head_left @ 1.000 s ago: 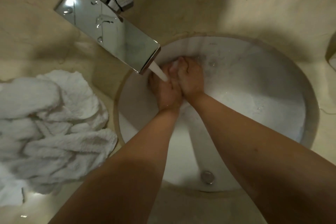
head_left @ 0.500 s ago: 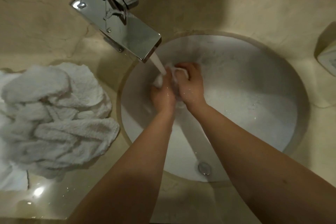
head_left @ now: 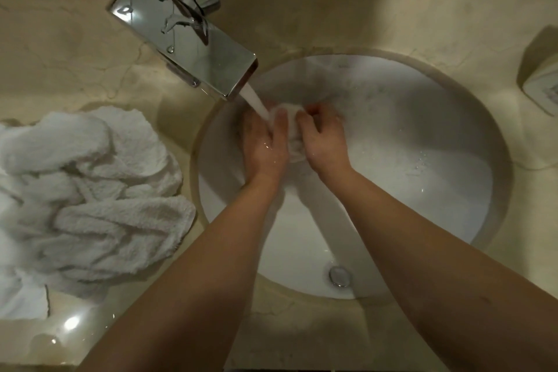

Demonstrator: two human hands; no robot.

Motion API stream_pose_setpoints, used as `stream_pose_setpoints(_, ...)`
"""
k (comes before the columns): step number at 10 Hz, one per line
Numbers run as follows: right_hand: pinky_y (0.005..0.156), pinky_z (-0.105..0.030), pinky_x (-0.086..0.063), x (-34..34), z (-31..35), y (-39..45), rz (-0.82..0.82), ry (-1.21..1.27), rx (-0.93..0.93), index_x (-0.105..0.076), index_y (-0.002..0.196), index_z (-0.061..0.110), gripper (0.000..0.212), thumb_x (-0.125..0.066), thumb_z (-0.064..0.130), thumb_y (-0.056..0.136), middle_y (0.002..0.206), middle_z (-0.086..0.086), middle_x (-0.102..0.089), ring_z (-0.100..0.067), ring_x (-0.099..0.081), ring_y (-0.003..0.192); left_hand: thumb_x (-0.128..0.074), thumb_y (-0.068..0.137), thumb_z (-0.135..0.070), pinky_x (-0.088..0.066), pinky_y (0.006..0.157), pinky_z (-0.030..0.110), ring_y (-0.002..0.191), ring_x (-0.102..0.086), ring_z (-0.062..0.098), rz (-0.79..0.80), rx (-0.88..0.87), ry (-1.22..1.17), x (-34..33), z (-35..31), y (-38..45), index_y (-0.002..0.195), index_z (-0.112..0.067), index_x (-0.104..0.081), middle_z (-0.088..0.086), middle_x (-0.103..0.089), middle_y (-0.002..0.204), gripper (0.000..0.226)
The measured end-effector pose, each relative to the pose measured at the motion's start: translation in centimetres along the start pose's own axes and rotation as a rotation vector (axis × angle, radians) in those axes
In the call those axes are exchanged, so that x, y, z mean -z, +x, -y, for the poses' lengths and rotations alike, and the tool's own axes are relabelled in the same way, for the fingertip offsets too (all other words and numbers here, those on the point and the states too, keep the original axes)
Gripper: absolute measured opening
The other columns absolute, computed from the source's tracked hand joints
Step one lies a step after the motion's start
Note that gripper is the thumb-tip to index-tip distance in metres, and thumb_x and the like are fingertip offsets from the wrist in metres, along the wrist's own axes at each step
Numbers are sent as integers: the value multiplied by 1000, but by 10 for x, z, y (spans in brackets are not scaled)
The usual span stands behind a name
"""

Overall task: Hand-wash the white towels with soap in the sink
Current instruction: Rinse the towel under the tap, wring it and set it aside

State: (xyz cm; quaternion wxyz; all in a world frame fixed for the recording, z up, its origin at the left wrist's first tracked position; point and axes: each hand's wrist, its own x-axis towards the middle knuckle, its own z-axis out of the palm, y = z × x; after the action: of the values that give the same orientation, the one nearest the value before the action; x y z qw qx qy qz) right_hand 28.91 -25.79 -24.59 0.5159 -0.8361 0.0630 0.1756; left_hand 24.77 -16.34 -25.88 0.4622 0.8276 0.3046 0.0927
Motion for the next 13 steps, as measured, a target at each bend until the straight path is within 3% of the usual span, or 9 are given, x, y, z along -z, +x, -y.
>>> stream_pose_setpoints(1, 87, -45, -51, 0, 0, 1, 29, 27, -13, -58, 113, 12, 45, -44, 42, 83, 107, -8, -66, -23, -62, 97, -36, 96, -57, -44, 98, 52, 110, -61, 30, 29, 38, 43, -4, -5, 1, 107, -12, -69, 11, -69, 109, 57)
stream_pose_setpoints(2, 98, -35, -47, -6, 6, 0, 106, 41, 61, -56, 130, 14, 47, -40, 34, 90, 127, -4, -61, -16, -57, 113, -37, 93, -50, -48, 99, 38, 107, -64, 16, 44, 130, -285, -4, -13, -1, 112, -15, -68, 1, -69, 107, 51)
stream_pose_setpoints(5, 89, -27, -43, -24, -3, 7, 60, -88, -46, -61, 117, 16, 46, -58, 54, 91, 115, 4, -61, -15, -58, 104, -51, 101, -38, -50, 90, 21, 95, -66, -4, -6, 452, -432, -14, -15, 1, 117, -8, -70, -6, -73, 105, 39)
stream_pose_setpoints(6, 82, -25, -39, -27, -6, 18, 13, -93, -9, -64, 105, 10, 46, -57, 53, 88, 102, -2, -62, -15, -55, 94, -38, 108, -32, -29, 86, -2, 104, -48, -22, 140, 451, -237, -21, -13, -2, 139, -10, -53, -15, -56, 125, 41)
stream_pose_setpoints(7, 75, -26, -40, -29, -8, 25, -32, -95, 40, -65, 93, 13, 49, -47, 58, 84, 90, -1, -64, -15, -56, 84, -40, 107, -32, -31, 95, 7, 113, -52, -12, 134, 475, -206, -21, -17, -2, 144, -9, -47, -3, -57, 130, 44)
stream_pose_setpoints(9, 69, -14, -36, -32, -14, 46, -33, -168, 133, -71, 91, 1, 42, -43, 33, 93, 85, -14, -72, -18, -63, 74, -54, 101, -16, -54, 96, 34, 95, -62, 3, -1, 724, -533, -40, -16, 11, 95, -43, -45, -22, -52, 97, 29)
stream_pose_setpoints(11, 76, -23, -46, -29, -13, 55, 30, -331, 78, -71, 97, 8, 26, -54, 28, 99, 94, -8, -73, -23, -68, 86, -46, 101, -35, -46, 91, 16, 84, -56, 4, -175, 325, -173, -44, -8, 21, 90, -15, -64, 4, -66, 88, 29)
stream_pose_setpoints(12, 68, -30, -45, -30, -7, 56, 38, -449, 164, -68, 89, 10, 31, -51, 33, 100, 87, -8, -72, -24, -67, 81, -34, 103, -49, -50, 92, 42, 97, -67, 26, -235, 158, -24, -50, 7, 25, 97, -10, -73, 9, -72, 96, 55)
stream_pose_setpoints(13, 68, -28, -41, -29, -5, 55, 33, -474, 187, -67, 93, 8, 33, -49, 35, 99, 90, -10, -72, -26, -67, 83, -32, 104, -47, -51, 86, 45, 92, -67, 30, -277, 81, 62, -49, 10, 24, 94, -9, -72, 10, -72, 93, 57)
